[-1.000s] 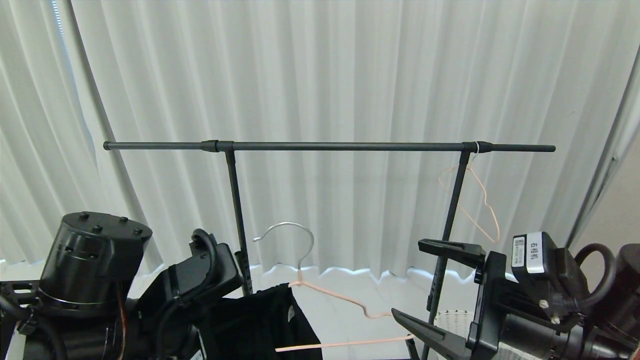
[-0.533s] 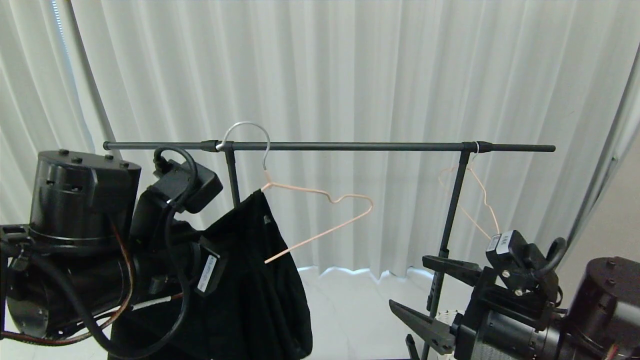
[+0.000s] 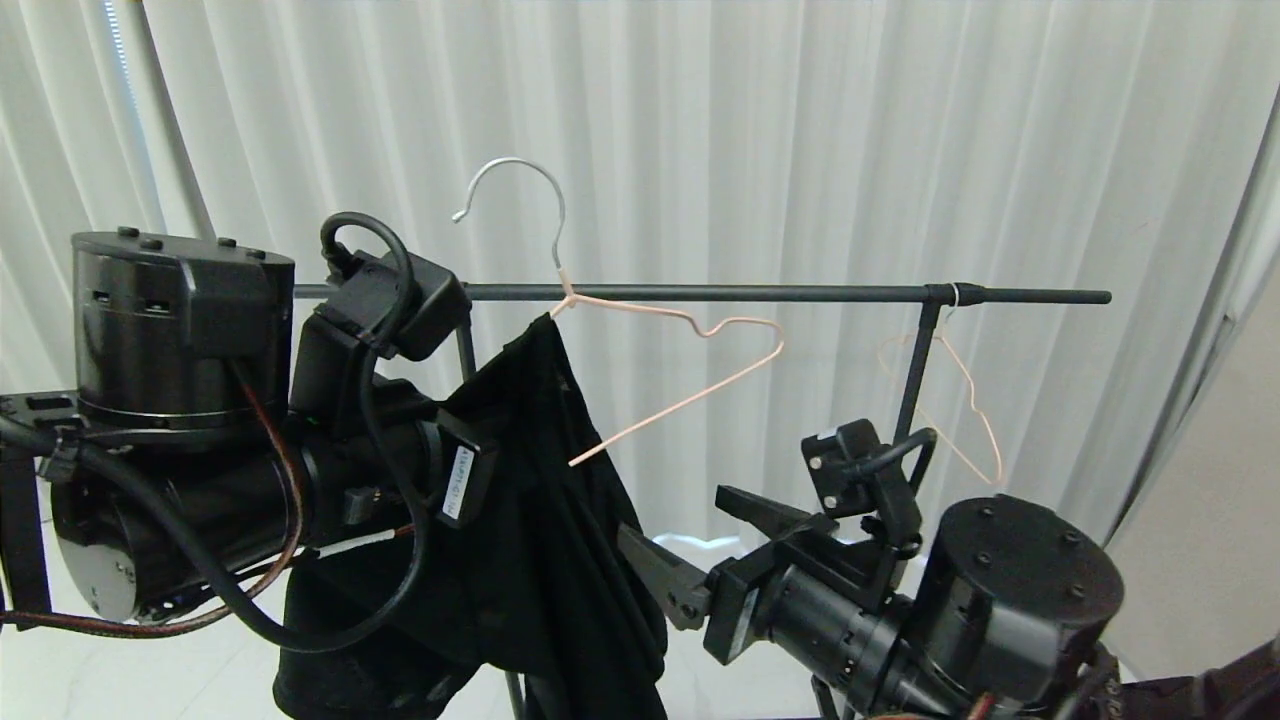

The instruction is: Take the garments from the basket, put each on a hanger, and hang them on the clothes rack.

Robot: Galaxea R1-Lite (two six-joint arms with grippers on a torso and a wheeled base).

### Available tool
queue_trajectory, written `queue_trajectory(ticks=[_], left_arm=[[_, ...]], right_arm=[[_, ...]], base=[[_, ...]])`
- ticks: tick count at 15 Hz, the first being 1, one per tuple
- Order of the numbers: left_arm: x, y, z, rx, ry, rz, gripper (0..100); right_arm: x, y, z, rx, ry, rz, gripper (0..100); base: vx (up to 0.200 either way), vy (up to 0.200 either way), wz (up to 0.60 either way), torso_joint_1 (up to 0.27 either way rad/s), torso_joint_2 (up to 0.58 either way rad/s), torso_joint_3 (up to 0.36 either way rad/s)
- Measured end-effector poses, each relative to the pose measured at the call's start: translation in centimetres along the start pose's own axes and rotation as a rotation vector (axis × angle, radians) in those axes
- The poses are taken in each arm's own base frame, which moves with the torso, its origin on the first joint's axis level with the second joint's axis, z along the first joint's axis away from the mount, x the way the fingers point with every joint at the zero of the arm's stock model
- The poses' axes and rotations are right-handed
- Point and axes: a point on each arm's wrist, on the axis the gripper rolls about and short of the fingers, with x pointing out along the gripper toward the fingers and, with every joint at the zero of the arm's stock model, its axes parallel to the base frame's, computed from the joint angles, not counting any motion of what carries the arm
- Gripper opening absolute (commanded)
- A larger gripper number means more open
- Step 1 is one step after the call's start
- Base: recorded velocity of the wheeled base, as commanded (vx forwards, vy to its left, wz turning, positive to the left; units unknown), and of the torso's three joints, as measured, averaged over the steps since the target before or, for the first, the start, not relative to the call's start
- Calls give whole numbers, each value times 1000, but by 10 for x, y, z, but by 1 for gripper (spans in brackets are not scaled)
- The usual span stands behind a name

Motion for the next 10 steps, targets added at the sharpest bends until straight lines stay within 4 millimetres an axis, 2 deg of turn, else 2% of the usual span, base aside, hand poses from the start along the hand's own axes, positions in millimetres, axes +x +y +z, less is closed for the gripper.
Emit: queue_trajectory(ticks=[3, 10], left_arm=[[-1, -9, 3, 16, -14, -36, 0], [-4, -25, 7, 42, -35, -99, 0]], right_arm=[[15, -7, -5, 0, -2, -28, 100], [26, -31, -16, -10, 1, -167, 100]], base=[[0, 0, 0, 0, 0, 0], [0, 0, 0, 0, 0, 0]])
